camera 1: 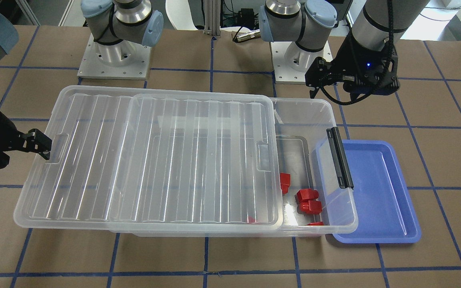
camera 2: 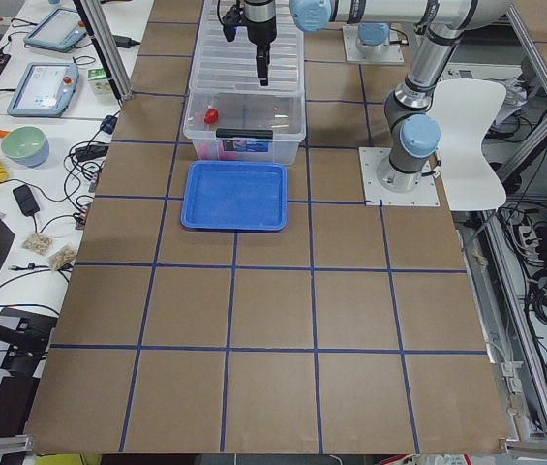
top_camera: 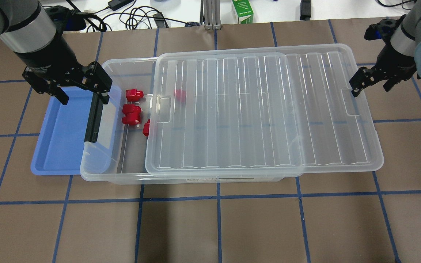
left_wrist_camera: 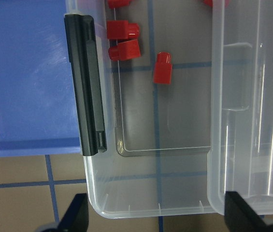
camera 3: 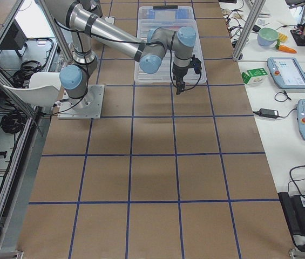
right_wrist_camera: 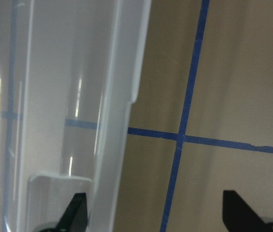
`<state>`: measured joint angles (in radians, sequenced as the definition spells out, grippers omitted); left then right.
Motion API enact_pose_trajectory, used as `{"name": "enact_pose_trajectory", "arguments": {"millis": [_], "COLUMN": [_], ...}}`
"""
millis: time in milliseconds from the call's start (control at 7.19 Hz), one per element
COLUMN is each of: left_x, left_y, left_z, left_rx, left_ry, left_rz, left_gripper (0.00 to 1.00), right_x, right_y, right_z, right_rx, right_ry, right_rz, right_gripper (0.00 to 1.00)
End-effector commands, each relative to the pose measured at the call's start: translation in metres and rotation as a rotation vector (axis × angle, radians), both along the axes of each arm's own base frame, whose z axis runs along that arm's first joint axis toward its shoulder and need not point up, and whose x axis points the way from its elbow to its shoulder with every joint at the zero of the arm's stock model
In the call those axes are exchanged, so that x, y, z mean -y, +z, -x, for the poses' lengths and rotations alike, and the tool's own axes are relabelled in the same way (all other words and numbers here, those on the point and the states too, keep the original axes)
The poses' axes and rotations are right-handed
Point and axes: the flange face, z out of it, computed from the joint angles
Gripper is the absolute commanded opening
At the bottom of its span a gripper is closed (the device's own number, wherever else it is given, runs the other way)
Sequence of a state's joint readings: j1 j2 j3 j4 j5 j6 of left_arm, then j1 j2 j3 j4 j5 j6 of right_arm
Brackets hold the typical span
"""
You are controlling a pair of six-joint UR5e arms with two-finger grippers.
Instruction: Place red block in blue tray from box
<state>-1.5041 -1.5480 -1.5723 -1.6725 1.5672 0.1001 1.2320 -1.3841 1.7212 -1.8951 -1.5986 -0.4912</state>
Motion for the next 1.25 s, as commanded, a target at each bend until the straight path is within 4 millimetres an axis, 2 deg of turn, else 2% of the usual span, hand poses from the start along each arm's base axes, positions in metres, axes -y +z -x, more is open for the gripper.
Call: {"name": "enact_pose_trajectory", "arguments": {"millis": [0, 278, 417, 696, 835, 1113], "left_x": [0.010, 0.018, 0.022, 0.033, 0.043, 0.048], "left_y": [-0.007, -0.016, -0.025, -0.043, -0.055, -0.091], "left_z": [-0.001, -0.002, -0.002, -0.002, -0.002, -0.002], "left_rx": [0.002, 0.002, 0.002, -0.005, -0.013, -0.020], "left_ry": [0.010, 0.012, 0.016, -0.005, -0.015, -0.034], "left_rz": [0.011, 0.016, 0.001, -0.030, -0.038, -0.064], "left_gripper": [1.00, 1.00, 0.79, 0.76, 0.74, 0.73], "right_x": [-0.003, -0.006, -0.008, -0.008, -0.010, -0.010], "right_y": [0.001, 0.002, 0.002, 0.002, 0.003, 0.004], "right_z": [0.017, 0.034, 0.041, 0.048, 0.058, 0.058], "right_rx": [-0.026, -0.023, -0.024, -0.027, -0.026, -0.023], "right_ry": [0.027, 0.028, 0.035, 0.035, 0.052, 0.043], "right_rz": [-0.010, -0.010, -0.014, -0.012, -0.012, -0.009], "right_gripper": [0.97, 0.97, 0.97, 0.97, 0.97, 0.98]}}
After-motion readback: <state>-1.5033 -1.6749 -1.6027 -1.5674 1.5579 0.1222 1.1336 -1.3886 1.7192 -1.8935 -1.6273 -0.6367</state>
